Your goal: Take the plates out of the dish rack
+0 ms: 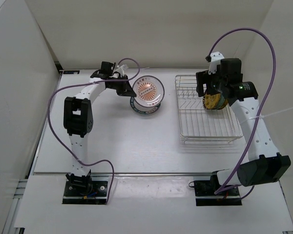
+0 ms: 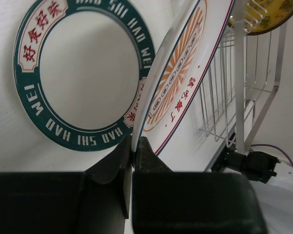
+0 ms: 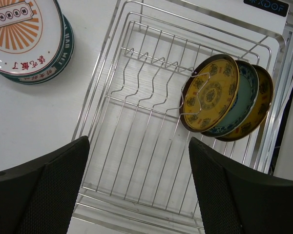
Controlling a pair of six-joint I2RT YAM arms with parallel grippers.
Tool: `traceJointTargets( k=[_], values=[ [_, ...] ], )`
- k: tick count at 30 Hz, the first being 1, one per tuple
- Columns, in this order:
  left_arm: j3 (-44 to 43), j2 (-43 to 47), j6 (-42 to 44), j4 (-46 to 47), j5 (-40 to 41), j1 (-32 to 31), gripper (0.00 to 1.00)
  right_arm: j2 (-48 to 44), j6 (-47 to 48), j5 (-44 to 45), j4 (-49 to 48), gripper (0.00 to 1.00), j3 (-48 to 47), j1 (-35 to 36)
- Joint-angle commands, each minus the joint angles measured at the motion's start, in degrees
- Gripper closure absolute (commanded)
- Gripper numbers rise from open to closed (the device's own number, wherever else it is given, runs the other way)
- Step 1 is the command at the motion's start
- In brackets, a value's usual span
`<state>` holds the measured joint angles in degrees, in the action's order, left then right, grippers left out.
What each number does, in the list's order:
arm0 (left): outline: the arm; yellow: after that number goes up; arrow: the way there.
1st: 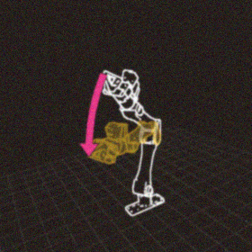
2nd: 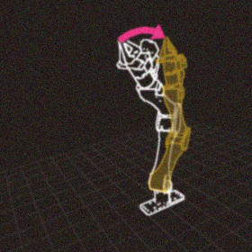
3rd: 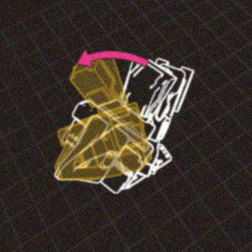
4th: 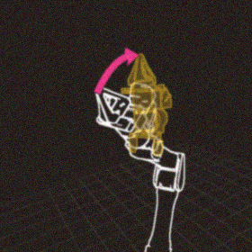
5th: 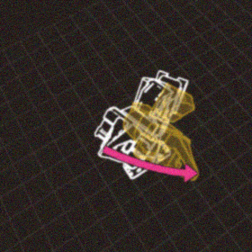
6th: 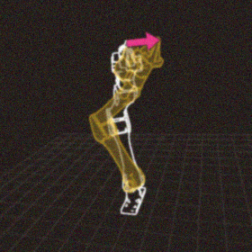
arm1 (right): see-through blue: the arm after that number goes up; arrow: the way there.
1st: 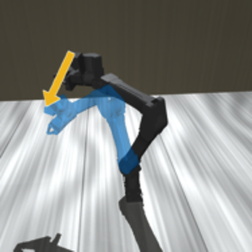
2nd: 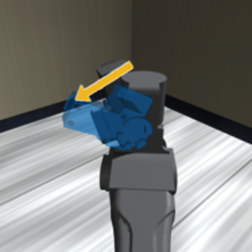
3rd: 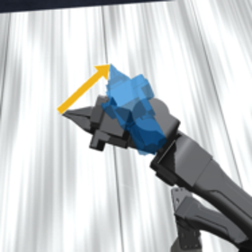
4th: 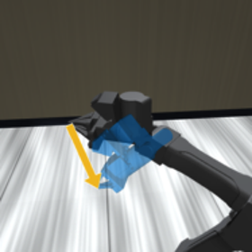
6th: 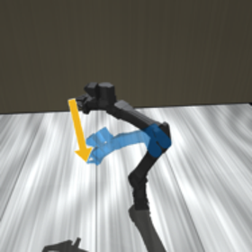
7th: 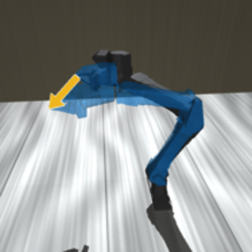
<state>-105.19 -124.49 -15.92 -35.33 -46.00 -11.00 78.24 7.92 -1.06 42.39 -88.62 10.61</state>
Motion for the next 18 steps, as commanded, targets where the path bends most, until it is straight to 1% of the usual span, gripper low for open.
traceJointTargets(
  k=[1, 7, 13, 18],
  values=[
    [-4.32, -1.19, -4.12, 0.79, -7.61, 0.99, 0.89, -1.33, 1.12, 2.46, -2.05, 0.14, 0.38, 0.11],
    [-4.07, -4.27, -4.73, 0.26, -5.51, 2.13, 0.89, -2.38, 1.13, 1.68, -2.05, 0.14, 0.38, 0.11],
    [-4.06, -7.08, -4.73, 0.26, -6.12, 2.66, 0.89, -3.44, 0.60, 0.62, -2.05, 0.16, 0.90, 0.11],
    [-4.06, -7.61, -4.73, 0.26, -6.12, 2.66, 0.89, -3.44, 0.60, 0.62, -2.05, 0.16, 1.43, 0.11]
  ],
)
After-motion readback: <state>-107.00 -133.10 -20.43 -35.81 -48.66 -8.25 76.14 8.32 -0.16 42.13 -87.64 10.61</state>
